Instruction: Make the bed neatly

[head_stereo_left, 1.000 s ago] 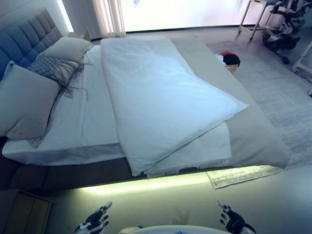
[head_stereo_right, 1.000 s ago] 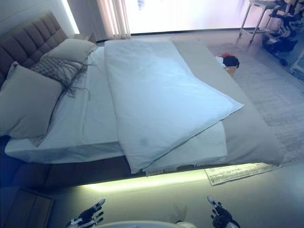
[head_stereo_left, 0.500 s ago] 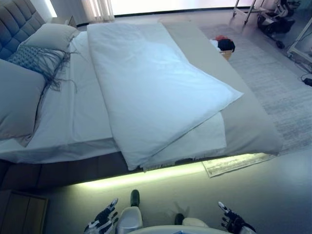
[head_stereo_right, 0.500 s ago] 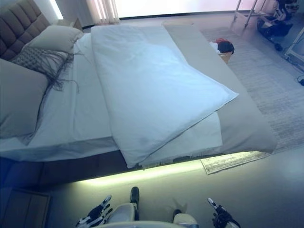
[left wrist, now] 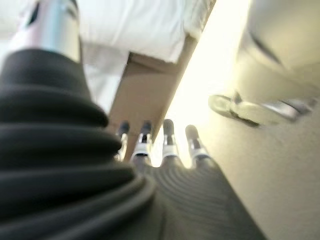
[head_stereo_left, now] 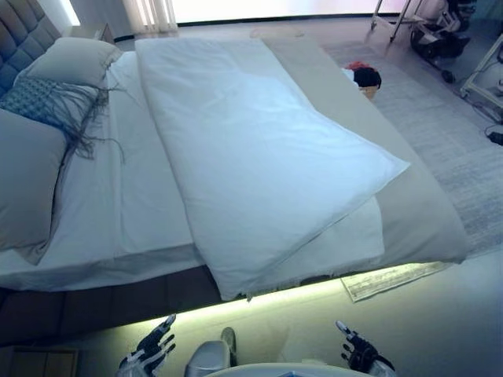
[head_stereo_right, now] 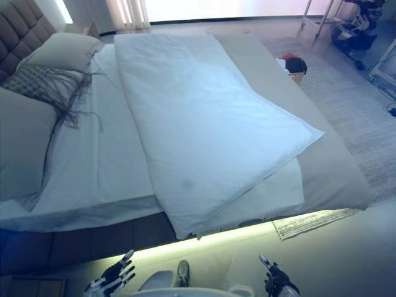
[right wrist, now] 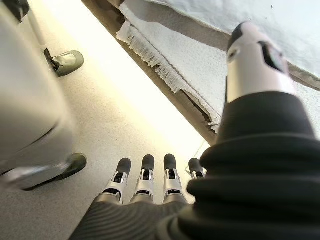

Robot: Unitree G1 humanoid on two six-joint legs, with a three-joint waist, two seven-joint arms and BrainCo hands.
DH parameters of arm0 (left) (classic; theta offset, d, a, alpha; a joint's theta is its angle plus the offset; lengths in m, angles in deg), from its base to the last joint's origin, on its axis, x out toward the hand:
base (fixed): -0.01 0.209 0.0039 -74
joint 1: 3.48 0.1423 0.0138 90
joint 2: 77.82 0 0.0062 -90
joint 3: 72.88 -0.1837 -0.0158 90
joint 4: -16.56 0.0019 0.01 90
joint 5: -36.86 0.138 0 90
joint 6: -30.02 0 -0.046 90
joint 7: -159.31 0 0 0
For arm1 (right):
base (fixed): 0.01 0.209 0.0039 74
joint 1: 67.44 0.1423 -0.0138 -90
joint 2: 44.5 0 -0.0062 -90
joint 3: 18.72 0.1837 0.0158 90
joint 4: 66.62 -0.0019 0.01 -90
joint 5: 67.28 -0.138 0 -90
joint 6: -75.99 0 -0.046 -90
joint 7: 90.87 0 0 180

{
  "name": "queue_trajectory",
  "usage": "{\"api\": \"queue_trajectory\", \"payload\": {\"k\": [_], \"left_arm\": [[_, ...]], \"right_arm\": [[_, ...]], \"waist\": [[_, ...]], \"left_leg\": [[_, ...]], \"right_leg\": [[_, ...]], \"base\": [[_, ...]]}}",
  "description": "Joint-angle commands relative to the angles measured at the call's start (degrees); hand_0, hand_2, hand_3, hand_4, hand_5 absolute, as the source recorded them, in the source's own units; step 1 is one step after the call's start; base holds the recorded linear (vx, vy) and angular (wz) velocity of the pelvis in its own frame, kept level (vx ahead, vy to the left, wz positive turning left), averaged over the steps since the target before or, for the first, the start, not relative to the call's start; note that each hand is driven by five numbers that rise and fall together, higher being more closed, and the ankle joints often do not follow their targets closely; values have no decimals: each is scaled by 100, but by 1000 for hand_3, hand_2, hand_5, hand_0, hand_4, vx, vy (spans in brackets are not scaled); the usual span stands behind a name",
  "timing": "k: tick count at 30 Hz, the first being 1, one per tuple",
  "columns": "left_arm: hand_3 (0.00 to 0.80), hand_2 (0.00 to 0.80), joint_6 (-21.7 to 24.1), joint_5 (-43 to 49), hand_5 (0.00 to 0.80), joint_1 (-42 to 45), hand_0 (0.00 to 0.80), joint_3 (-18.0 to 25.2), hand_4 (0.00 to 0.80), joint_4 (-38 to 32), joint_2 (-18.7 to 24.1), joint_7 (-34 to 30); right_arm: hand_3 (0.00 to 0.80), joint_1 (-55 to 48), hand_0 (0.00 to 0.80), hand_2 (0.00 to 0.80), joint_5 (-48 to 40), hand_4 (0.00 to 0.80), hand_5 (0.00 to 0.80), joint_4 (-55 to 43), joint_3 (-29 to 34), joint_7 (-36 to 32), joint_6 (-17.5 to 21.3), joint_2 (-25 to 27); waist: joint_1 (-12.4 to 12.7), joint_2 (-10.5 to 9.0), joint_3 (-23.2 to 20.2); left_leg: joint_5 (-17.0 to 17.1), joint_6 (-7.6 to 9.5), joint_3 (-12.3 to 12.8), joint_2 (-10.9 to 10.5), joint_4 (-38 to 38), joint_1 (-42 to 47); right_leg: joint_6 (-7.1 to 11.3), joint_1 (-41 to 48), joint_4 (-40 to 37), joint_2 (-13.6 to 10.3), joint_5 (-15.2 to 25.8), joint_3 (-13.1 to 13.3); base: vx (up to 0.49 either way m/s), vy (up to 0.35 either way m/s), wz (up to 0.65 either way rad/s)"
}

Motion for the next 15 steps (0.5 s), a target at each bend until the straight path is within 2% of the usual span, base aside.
{"api": "queue_trajectory", "payload": {"k": [1, 3, 4, 7, 10, 12, 15], "left_arm": [[0, 0, 141, -166, 0, -309, 0, -67, 0, -283, 44, -26], [0, 0, 215, -279, 0, -465, 0, -117, 0, -322, 87, -40], [0, 0, 242, -324, 0, -608, 0, -107, 0, -343, 129, -56], [0, 0, 177, -414, 0, -823, 0, -78, 0, -442, 141, 8], [0, 0, 239, -602, 0, -775, 0, -70, 0, -638, 41, 2], [0, 0, 297, -1007, 0, -713, 0, -128, 0, -1019, 37, -102], [0, 0, 343, -1229, 0, -731, 0, -187, 0, -1283, 80, -224]], "right_arm": [[0, 379, 0, 0, -652, 0, 0, -315, 163, -16, 63, 333], [0, 641, 0, 0, -1076, 0, 0, -376, 118, -76, 91, 360], [0, 882, 0, 0, -1282, 0, 0, -447, 159, -31, 85, 375], [0, 1233, 0, 0, -1512, 0, 0, -541, 257, 167, 35, 394], [0, 1375, 0, 0, -1502, 0, 0, -538, 423, 445, -18, 551], [0, 1582, 0, 0, -1543, 0, 0, -591, 489, 677, -137, 785], [0, 1867, 0, 0, -2037, 0, 0, -557, 608, 798, -297, 1105]], "waist": [[-113, 158, 363], [-146, 170, 579], [-176, 119, 733], [-166, 83, 908], [-120, -20, 974], [-35, -80, 1159], [64, -66, 1348]], "left_leg": [[180, -250, 15, 201, 338, -457], [114, -300, -67, 200, 275, -403], [-4, -318, -109, 191, 275, -415], [-218, -393, -132, 376, 538, -542], [-410, -491, -84, 628, 1372, -922], [-554, -620, -178, 878, 1992, -1299], [-628, -723, -376, 989, 2263, -1607]], "right_leg": [[-78, -202, -1508, 231, 1196, -228], [-26, -519, -2019, 213, 1468, -217], [92, -771, -2383, 103, 1855, -91], [157, -1017, -2443, -87, 2047, 13], [204, -937, -2120, -97, 1733, -90], [186, -1075, -1725, -89, 1422, -267], [122, -1368, -1235, -63, 1136, -389]], "base": [[-71, -162, 11], [-139, -234, 10], [-112, -294, 22], [-8, -299, 35], [124, -303, 48], [46, -300, 42], [7, -193, 15]]}}
